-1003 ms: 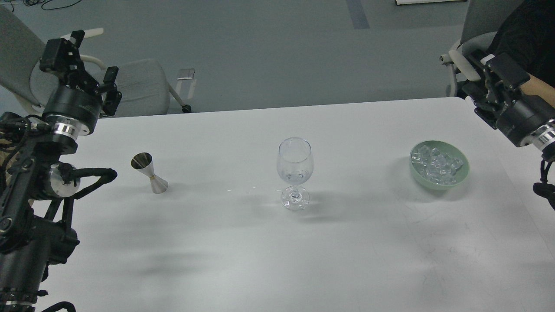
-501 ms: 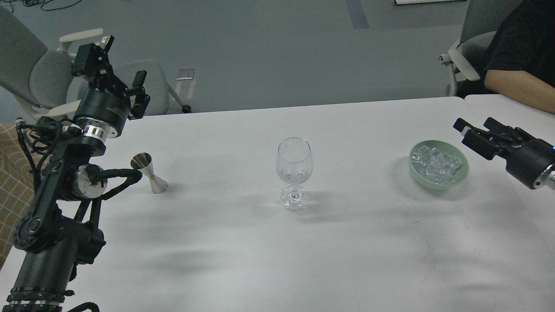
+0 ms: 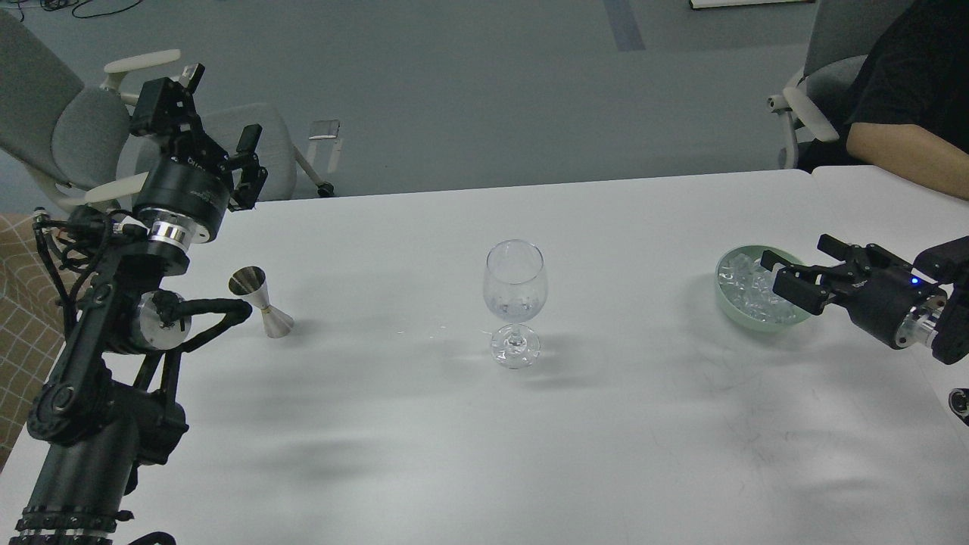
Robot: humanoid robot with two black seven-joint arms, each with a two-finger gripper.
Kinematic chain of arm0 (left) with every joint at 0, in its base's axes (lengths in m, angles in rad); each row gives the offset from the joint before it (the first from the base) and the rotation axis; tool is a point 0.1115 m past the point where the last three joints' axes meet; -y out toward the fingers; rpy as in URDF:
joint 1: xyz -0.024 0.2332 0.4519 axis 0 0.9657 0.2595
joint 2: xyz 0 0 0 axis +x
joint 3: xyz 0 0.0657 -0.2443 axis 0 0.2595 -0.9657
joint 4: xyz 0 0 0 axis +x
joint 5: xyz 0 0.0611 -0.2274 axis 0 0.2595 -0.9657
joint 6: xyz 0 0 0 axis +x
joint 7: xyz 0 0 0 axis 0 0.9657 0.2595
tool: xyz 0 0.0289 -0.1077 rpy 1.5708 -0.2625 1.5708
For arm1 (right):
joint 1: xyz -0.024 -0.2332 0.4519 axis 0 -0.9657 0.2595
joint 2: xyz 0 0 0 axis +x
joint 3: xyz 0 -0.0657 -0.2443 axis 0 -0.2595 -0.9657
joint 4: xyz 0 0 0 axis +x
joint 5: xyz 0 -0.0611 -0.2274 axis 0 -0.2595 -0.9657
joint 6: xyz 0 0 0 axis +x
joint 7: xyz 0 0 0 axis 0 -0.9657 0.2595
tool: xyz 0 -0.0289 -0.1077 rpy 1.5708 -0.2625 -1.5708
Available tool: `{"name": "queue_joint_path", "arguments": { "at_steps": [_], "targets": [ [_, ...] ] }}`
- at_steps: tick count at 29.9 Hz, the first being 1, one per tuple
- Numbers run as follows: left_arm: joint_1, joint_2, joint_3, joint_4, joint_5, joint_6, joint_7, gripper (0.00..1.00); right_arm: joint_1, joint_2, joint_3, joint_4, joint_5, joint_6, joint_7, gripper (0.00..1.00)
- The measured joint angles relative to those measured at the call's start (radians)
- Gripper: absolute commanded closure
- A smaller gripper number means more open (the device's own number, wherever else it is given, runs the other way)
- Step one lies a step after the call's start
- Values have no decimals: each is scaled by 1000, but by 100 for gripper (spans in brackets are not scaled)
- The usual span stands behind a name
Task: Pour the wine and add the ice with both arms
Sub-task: 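Reach the right gripper into the green bowl and grasp ice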
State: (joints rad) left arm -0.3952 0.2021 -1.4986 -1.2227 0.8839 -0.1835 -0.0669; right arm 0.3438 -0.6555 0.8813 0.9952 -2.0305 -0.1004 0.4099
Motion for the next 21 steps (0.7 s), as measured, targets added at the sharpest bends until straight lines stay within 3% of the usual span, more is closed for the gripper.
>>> {"name": "queue_joint_path", "arguments": {
  "at_steps": [7,15,17,21],
  "targets": [
    [0,0,0,0,0,-1,1,2,53,35,-59,-68,1,0,-2,8],
    [-1,5,0,0,0,-1,0,2,100,49,-148,-110,0,1,-9,28],
    [-1,5,0,0,0,-1,0,2,103,49,-158,-112,0,1,-9,38],
    [-1,5,0,0,0,-2,-1,2,107,50,-164,-113,-2,2,-11,43]
  ]
}}
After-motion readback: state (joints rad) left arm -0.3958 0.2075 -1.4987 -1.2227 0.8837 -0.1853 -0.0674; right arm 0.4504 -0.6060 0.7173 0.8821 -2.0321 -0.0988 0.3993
